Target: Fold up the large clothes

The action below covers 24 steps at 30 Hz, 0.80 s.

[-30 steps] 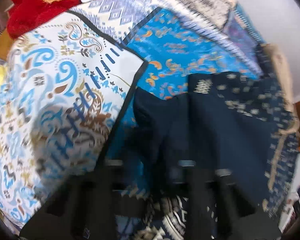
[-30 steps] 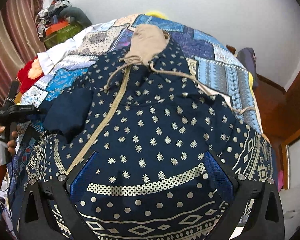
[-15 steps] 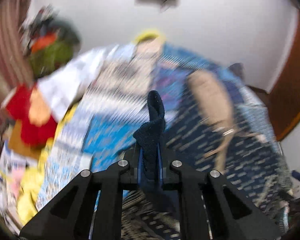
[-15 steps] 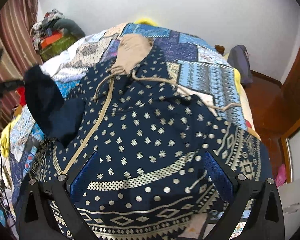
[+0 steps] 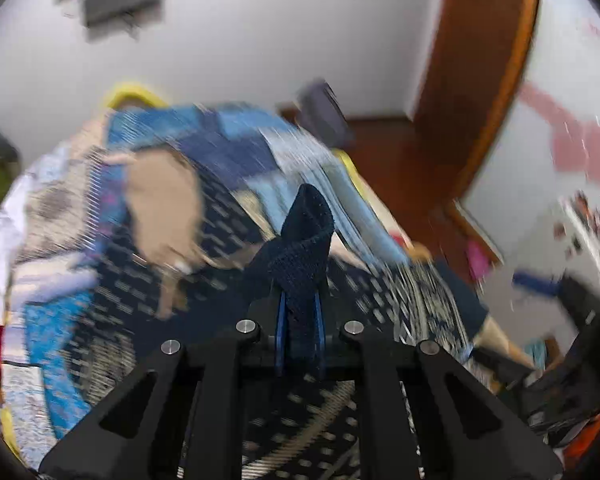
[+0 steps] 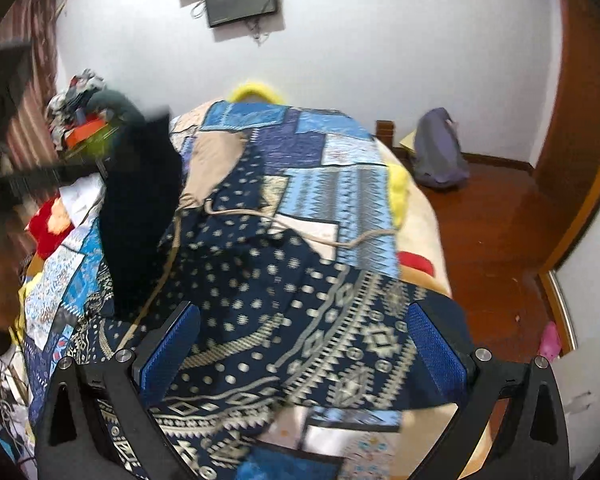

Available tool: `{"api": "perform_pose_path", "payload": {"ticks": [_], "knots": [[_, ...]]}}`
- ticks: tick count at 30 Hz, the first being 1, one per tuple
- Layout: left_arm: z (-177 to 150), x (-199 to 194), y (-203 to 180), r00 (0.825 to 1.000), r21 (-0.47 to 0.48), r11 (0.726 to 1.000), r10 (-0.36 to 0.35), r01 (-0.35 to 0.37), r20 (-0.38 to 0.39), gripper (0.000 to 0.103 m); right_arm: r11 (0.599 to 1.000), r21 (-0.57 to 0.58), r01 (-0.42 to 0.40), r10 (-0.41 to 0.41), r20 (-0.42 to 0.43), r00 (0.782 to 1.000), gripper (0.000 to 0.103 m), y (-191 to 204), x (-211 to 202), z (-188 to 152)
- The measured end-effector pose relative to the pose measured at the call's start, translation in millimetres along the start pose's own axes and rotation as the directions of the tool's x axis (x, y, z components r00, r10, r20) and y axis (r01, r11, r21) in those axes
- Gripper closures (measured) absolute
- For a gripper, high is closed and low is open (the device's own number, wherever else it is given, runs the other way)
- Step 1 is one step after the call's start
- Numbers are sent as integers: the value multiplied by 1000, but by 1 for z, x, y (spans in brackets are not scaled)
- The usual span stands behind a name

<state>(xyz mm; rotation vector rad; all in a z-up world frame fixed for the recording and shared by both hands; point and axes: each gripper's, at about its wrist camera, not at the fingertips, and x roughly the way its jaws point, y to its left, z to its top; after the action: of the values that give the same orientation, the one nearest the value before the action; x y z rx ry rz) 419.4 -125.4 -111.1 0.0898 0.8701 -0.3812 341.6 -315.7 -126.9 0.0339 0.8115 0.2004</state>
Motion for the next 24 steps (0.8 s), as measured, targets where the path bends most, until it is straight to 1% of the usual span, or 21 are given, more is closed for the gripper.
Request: {"api": "perform_pose_path", "payload": {"ticks": [2,3,6,7,8,9,10,11,12,13,14,15,16,17,18,20,21,23,24], "knots": [[-15,28,-18,997,40,999,-9,13,-80,91,1000,21,5,-5,-10,1000,0,-11,-2,-4],[-26,36,-21,993,52,998,-19,25,-114,91,1000,27,8,-7,-16,1000,0,-14,-2,-6],[-50,59,-28,974,49,996,-65,78,-216,91,999,38,12,-11,-40,999,0,-21,2,-12],[-56,62,-29,969,41,995,-79,91,-233,88,999,39,13,-12,-47,999,0,-21,4,-13],[-61,64,-29,962,36,994,-94,106,-255,83,999,37,14,-12,-57,998,0,-21,8,-14],[-62,62,-29,959,33,992,-105,118,-265,81,999,35,13,-11,-63,998,0,-20,11,-15],[-63,59,-26,957,28,991,-117,129,-267,72,999,33,12,-10,-68,998,0,-18,15,-15],[-61,50,-21,957,18,990,-130,139,-259,62,999,31,8,-6,-73,997,0,-16,18,-15],[-59,40,-15,962,11,990,-137,144,-234,54,1000,29,1,2,-80,997,0,-13,23,-14],[-58,31,-8,969,6,990,-136,140,-204,49,1000,27,-8,10,-85,996,0,-9,28,-14],[-57,19,2,978,2,992,-125,127,-170,39,1000,26,-15,17,-88,996,0,-6,32,-13],[-55,3,17,988,-6,995,-96,96,-123,35,999,23,-22,24,-94,995,0,-2,38,-11],[-55,-7,30,994,-16,998,-66,65,-92,29,999,19,-26,28,-100,995,0,2,44,-10],[-56,-17,45,997,-28,999,-27,25,-66,26,999,15,-29,30,-108,994,0,6,51,-8],[-60,-27,65,999,-42,999,32,-34,-44,25,999,12,-34,35,-121,992,0,11,59,-6],[-69,-37,100,993,-68,990,117,-119,-35,25,999,11,-52,53,-147,988,0,20,73,-3],[-78,-39,120,986,-92,982,159,-162,-44,25,998,13,-63,64,-155,986,1,26,80,-2],[-100,-40,160,966,-142,957,242,-253,-90,25,997,12,-79,80,-173,982,1,37,93,-1],[-115,-37,180,952,-158,942,280,-298,-126,24,997,5,-83,83,-182,980,1,43,99,0]]}}
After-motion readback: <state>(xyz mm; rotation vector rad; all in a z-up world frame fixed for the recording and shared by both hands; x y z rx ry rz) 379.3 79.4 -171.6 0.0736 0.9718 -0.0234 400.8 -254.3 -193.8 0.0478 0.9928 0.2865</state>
